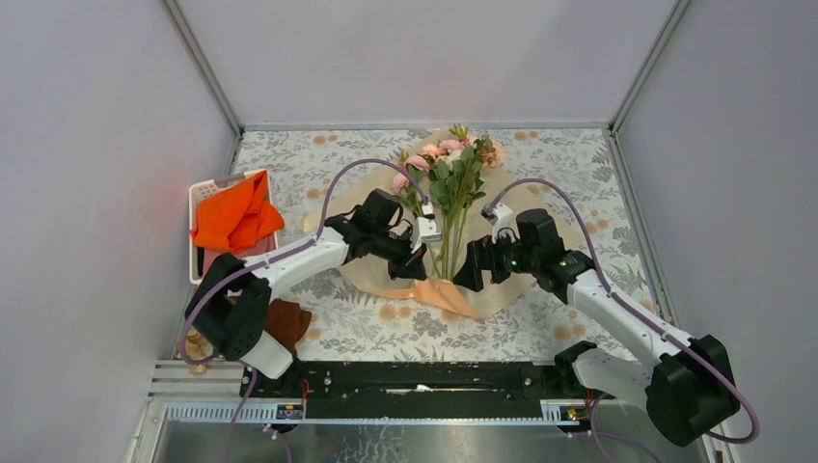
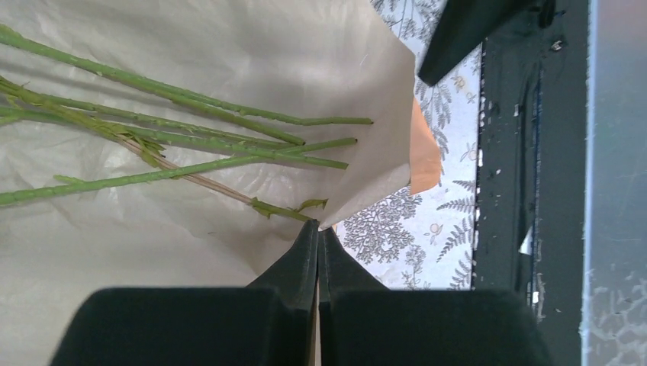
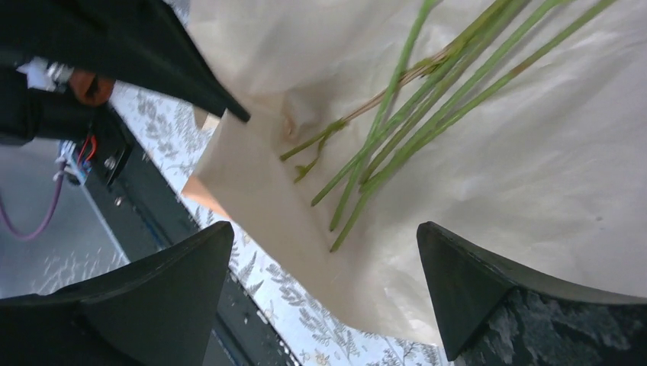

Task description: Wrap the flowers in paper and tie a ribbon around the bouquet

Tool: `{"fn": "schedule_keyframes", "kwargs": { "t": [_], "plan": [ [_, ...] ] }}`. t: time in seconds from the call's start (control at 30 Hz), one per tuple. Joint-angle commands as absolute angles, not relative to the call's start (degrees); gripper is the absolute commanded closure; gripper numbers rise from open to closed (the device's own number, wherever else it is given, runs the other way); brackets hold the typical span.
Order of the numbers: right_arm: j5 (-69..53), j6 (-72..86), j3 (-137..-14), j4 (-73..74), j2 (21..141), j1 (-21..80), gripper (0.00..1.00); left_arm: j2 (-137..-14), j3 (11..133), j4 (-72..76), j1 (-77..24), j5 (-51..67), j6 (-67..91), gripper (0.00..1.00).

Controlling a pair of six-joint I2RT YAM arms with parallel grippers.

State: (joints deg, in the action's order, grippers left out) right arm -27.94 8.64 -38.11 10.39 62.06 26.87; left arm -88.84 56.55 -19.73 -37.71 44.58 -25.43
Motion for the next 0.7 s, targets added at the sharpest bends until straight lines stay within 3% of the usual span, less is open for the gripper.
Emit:
{"fn": "schedule_keyframes", "kwargs": {
  "t": [0.0, 0.27, 0.43, 0.5, 0.6, 0.63, 0.67],
  "plan": [
    [-39.3, 8.7, -35.4, 3.3, 59.0, 26.7, 0.00, -89.2, 57.5, -17.5, -35.7, 51.1, -21.7, 1.00],
    [-42.0, 17.3, -26.6, -7.4, 61.1, 27.2, 0.04, -91.6, 57.5, -16.9, -34.4, 52.9, -20.6, 1.00],
    [-38.6, 21.7, -22.1, -16.3, 65.9, 30.1, 0.14, -91.8, 57.7, -16.9, -33.8, 53.1, -20.6, 1.00],
    [-38.7, 23.4, -21.0, -19.7, 68.5, 30.9, 0.28, -91.8, 57.5, -16.9, -33.7, 53.1, -20.7, 1.00],
    [-39.8, 25.0, -20.8, -23.1, 71.1, 31.1, 0.60, -91.9, 57.6, -17.1, -33.5, 52.8, -20.7, 1.00],
    [-39.8, 25.0, -21.0, -23.2, 71.3, 31.1, 0.76, -91.9, 57.8, -17.5, -33.5, 52.4, -20.8, 0.95],
    [-39.7, 25.0, -21.2, -23.1, 71.3, 31.1, 0.92, -91.9, 58.0, -18.2, -33.4, 52.0, -21.1, 0.75]
  ]
}}
